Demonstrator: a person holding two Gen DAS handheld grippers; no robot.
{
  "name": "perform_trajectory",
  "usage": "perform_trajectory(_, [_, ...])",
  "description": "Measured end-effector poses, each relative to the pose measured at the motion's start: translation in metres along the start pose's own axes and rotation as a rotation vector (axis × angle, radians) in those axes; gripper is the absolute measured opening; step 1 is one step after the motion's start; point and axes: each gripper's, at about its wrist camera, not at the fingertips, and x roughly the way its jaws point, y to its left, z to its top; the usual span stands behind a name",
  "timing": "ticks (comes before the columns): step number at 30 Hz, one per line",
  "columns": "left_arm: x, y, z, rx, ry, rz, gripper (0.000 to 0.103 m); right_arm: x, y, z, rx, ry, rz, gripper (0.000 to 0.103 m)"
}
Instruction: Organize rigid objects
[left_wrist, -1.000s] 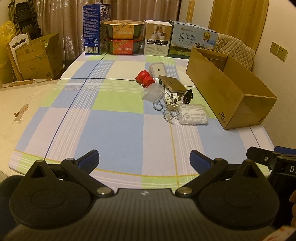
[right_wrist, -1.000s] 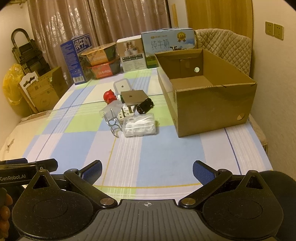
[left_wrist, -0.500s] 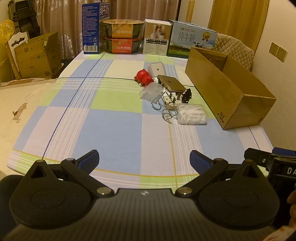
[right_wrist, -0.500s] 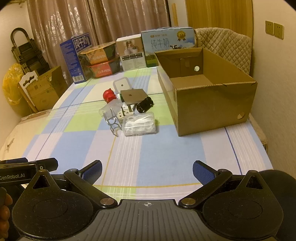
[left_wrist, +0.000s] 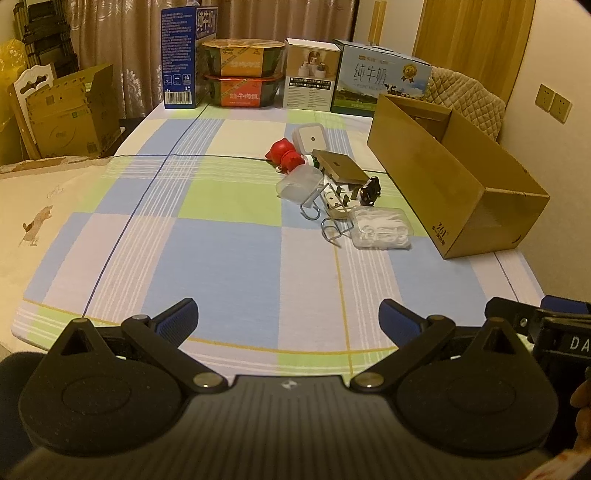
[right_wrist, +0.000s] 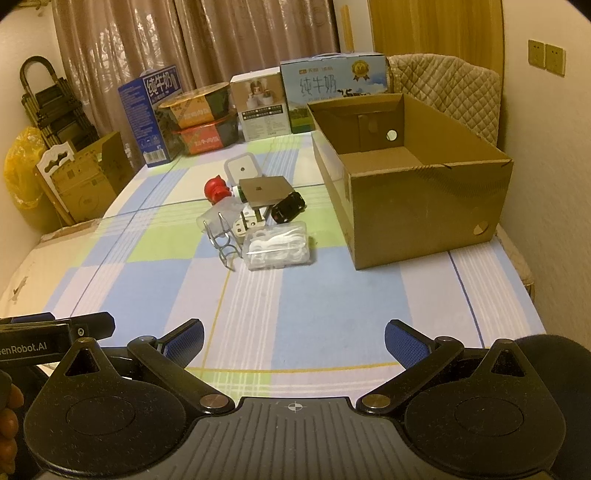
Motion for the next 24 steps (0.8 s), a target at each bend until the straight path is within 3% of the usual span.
perform_trajectory(12, [0.025, 0.008, 0.024, 0.03, 0.009, -0.035, 0.102, 0.011, 0.005, 0.004, -0.042, -0.054, 0.019, 0.101])
perform_trajectory(20, [0.058, 0.027, 0.06, 0.087, -0.017, -0.053, 0.102, 0.046, 0.017, 0.018, -0.112, -0.023, 0.071, 0.101])
perform_trajectory(24, [0.083, 0.033, 0.073, 0.115, -0.025, -0.041, 0.102, 0.076, 0.026, 0.025, -0.161, -0.02, 0.042, 0.101])
